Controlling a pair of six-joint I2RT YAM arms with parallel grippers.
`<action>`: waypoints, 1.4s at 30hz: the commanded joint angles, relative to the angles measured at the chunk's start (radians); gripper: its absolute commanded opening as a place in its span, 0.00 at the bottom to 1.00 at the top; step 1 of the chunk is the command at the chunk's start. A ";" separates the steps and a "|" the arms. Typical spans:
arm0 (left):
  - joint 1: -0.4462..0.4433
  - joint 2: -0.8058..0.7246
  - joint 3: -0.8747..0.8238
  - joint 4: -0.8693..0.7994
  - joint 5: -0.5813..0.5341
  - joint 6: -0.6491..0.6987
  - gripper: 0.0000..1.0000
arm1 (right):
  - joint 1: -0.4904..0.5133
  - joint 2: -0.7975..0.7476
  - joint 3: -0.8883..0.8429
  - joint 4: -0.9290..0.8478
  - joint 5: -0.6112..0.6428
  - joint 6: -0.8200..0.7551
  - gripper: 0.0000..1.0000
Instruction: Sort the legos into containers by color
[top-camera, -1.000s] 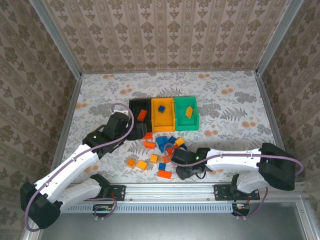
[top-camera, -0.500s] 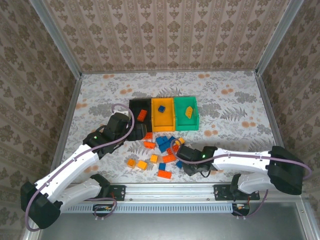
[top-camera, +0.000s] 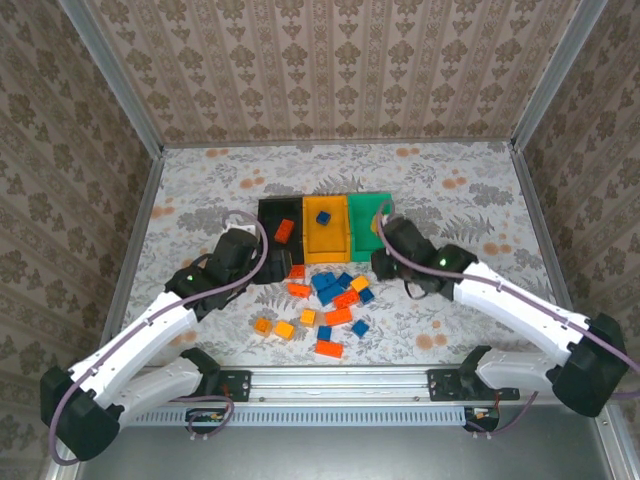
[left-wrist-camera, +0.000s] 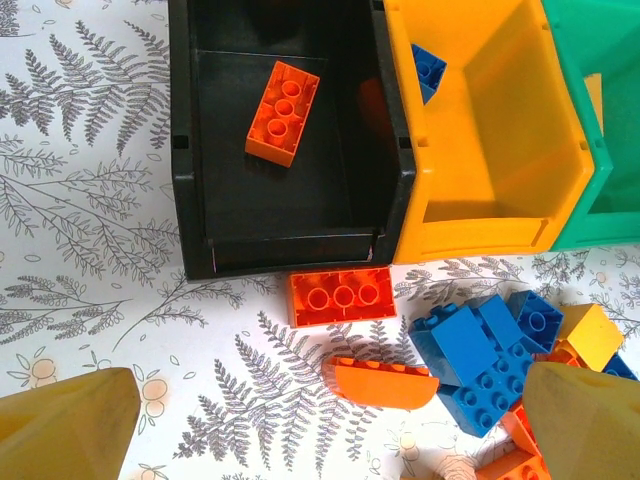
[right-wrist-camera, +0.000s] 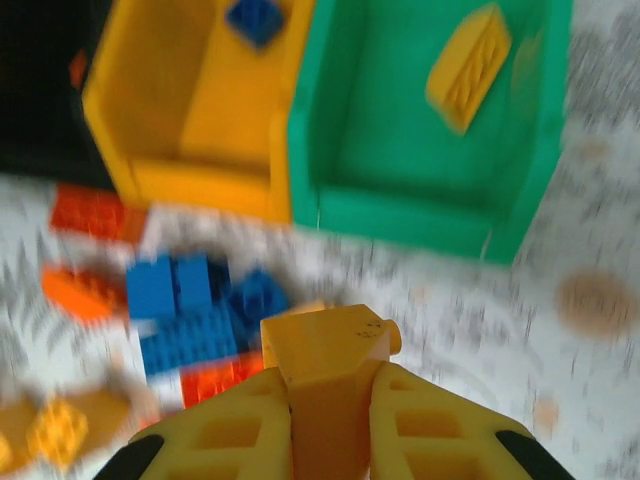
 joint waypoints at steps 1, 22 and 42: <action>-0.003 -0.036 -0.022 -0.016 -0.013 -0.030 1.00 | -0.083 0.122 0.079 0.110 0.011 -0.031 0.13; 0.023 -0.111 -0.084 -0.093 -0.028 -0.076 1.00 | -0.205 0.638 0.396 0.158 -0.020 0.041 0.50; 0.036 -0.030 -0.080 -0.188 0.025 -0.063 1.00 | -0.077 0.127 -0.047 0.301 -0.107 0.052 0.70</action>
